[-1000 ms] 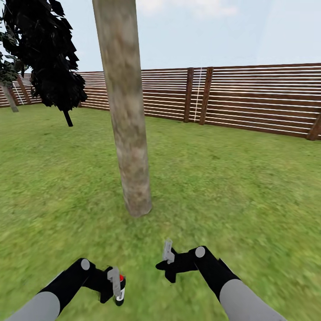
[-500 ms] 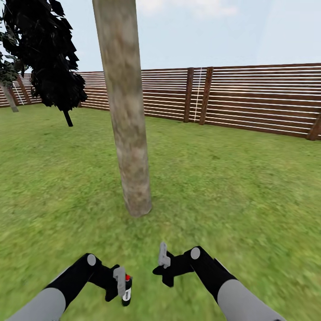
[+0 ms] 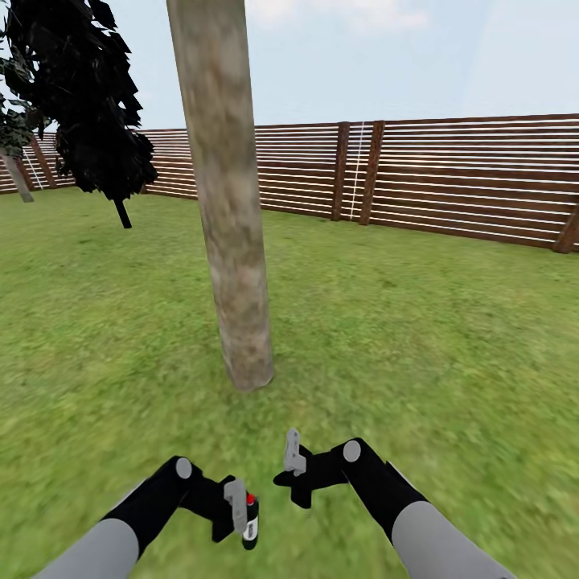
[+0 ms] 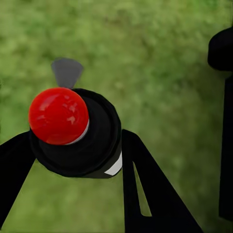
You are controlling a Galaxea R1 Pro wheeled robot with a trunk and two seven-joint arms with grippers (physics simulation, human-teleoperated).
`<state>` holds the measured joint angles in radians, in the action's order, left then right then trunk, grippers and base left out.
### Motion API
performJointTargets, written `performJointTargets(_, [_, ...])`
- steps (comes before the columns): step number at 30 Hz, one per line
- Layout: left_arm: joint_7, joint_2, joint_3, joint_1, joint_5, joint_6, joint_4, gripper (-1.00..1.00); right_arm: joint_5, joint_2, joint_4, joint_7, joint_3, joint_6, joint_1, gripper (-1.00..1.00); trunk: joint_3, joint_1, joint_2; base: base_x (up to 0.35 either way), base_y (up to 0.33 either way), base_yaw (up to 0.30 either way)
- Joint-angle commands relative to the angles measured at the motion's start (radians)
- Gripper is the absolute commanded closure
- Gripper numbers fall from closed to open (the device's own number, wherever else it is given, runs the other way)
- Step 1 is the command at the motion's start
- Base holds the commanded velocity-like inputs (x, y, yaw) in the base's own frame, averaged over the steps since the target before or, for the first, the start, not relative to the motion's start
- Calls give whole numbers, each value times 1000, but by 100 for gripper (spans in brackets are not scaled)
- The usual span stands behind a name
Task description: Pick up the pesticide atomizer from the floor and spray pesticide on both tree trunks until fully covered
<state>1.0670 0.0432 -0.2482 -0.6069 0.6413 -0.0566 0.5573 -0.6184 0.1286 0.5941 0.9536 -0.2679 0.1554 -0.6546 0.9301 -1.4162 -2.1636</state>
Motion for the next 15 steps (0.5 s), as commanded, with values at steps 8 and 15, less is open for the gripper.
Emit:
performJointTargets(8, [-1,-8,-1,-2,-4,-5,16,100,-10,0,1,1,1,9,0,100,1,0,0,0,0,0])
performJointTargets(15, [-16,-27,4,-3,-6,-5,16,100,-10,0,1,1,1,9,0,100,1,0,0,0,0,0])
